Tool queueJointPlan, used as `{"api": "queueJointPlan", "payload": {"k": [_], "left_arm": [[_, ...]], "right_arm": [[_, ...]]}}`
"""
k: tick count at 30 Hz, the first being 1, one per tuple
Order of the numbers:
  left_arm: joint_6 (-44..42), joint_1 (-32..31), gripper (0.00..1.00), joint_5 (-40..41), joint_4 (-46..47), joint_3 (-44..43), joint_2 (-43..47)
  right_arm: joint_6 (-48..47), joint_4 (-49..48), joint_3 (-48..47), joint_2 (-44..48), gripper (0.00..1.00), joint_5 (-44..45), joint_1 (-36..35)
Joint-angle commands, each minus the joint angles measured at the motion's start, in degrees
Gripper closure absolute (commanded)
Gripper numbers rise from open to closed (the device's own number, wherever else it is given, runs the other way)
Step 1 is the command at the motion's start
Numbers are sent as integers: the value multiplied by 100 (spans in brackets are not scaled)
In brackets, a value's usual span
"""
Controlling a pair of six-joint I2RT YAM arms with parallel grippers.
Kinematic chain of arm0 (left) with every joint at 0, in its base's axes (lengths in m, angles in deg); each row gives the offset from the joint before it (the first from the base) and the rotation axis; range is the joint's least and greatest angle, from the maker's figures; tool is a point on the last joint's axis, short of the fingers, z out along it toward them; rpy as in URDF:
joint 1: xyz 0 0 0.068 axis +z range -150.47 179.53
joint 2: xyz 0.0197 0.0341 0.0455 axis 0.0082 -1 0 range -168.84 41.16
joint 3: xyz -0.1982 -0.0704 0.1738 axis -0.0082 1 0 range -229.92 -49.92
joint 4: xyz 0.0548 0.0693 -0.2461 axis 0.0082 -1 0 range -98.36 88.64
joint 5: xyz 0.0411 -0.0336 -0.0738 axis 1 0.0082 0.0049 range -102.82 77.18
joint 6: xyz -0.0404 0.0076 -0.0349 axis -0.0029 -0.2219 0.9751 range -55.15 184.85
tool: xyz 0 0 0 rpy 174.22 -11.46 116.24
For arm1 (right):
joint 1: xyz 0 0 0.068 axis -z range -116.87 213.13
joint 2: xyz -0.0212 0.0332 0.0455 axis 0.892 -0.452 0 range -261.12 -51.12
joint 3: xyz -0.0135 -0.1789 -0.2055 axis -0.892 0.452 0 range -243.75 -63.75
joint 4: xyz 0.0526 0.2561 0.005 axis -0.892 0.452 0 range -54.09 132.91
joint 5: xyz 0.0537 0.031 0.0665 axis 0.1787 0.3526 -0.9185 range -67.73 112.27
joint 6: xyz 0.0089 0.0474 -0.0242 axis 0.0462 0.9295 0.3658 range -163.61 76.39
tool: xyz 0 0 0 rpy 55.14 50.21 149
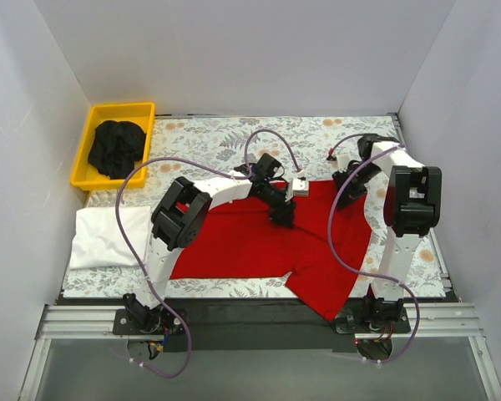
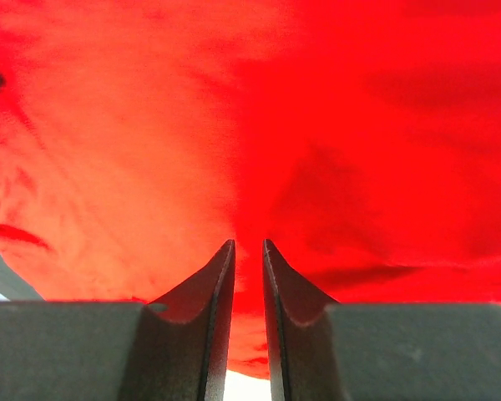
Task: Fold and stack the t-shirts
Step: Fold the tshirt
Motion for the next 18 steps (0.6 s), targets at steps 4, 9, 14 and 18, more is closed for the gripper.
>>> {"api": "queueJointPlan", "payload": {"k": [4,9,14,18], "left_arm": [[294,16,56,-217,-7,109,1157],[2115,332,58,370,469,619,1861],[3339,1244,58,994,-363,1234,2581],[3024,1720,59,2391,-1490,1418,2749]], "right_arm": [[-262,47,330,585,75,204,-571],[-192,21,295,806,75,370,-764],[-183,-137,479,1096,75,967,-879],[-218,-382,778,1298,75,1556,-923]]}}
